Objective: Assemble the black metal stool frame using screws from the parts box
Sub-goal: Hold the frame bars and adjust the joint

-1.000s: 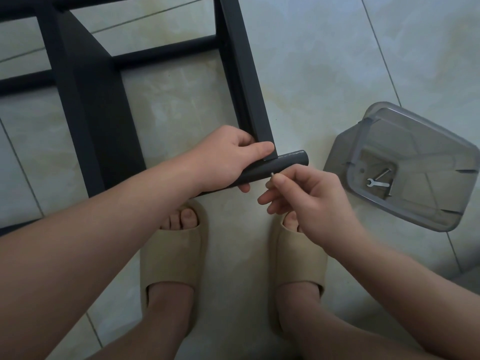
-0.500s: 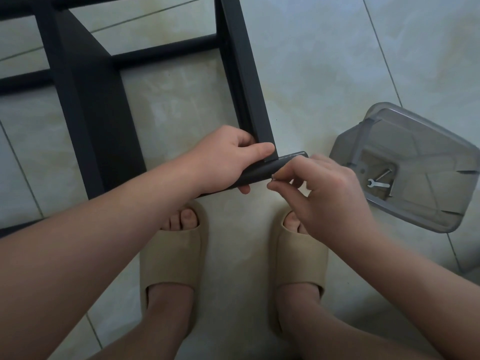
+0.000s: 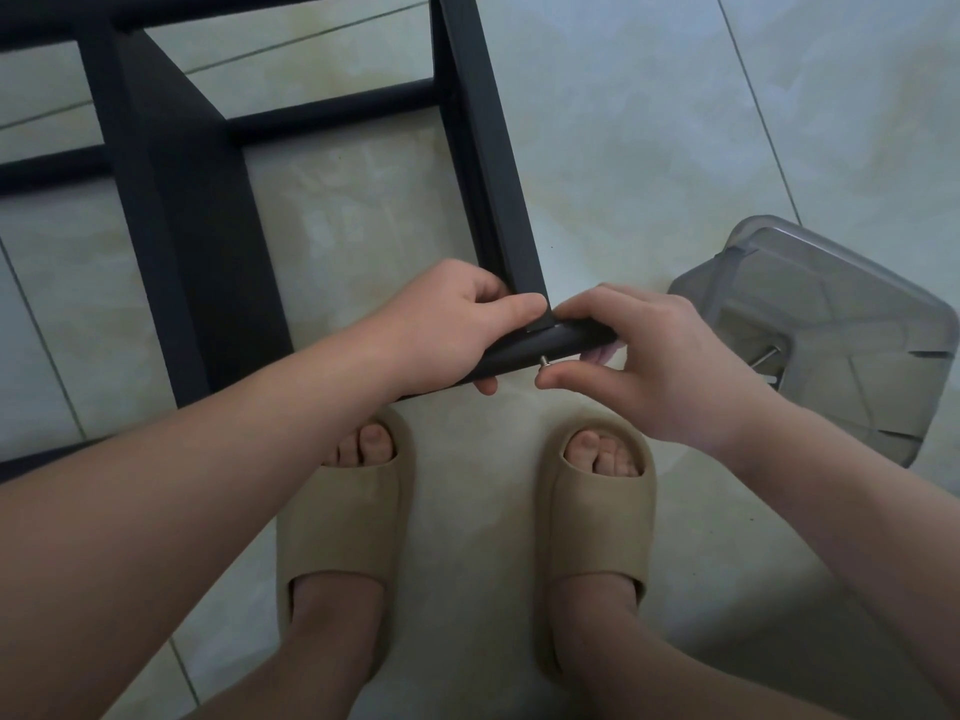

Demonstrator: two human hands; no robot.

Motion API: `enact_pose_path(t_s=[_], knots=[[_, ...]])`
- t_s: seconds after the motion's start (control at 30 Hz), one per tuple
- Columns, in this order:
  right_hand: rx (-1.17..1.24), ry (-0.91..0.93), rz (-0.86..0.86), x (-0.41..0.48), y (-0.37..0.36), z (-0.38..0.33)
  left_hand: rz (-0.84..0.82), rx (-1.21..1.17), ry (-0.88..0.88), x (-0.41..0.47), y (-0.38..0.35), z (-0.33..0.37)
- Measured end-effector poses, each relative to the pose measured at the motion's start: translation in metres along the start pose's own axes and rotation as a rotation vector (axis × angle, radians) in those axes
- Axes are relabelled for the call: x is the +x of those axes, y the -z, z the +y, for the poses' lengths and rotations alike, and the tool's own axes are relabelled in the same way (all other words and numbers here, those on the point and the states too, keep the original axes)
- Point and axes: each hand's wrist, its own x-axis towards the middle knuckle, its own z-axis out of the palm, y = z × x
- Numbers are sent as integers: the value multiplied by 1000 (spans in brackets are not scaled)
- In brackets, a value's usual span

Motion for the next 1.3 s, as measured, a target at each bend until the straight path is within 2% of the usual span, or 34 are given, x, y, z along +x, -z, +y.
enact_pose_path(t_s=[0.27, 0.73, 1.03, 1.17, 1.3], knots=[[37, 26, 85, -1, -5, 2, 15, 39, -13, 1, -2, -1], [60, 40, 102, 0, -8, 8, -15, 6, 11, 0, 1, 0], [114, -26, 154, -11, -17, 5, -4, 17, -30, 2, -1, -3], [-82, 150, 299, -19, -29, 6, 9, 17, -40, 2, -2, -4], [-122, 225, 366, -22, -38, 6, 15, 3, -36, 4, -2, -4]])
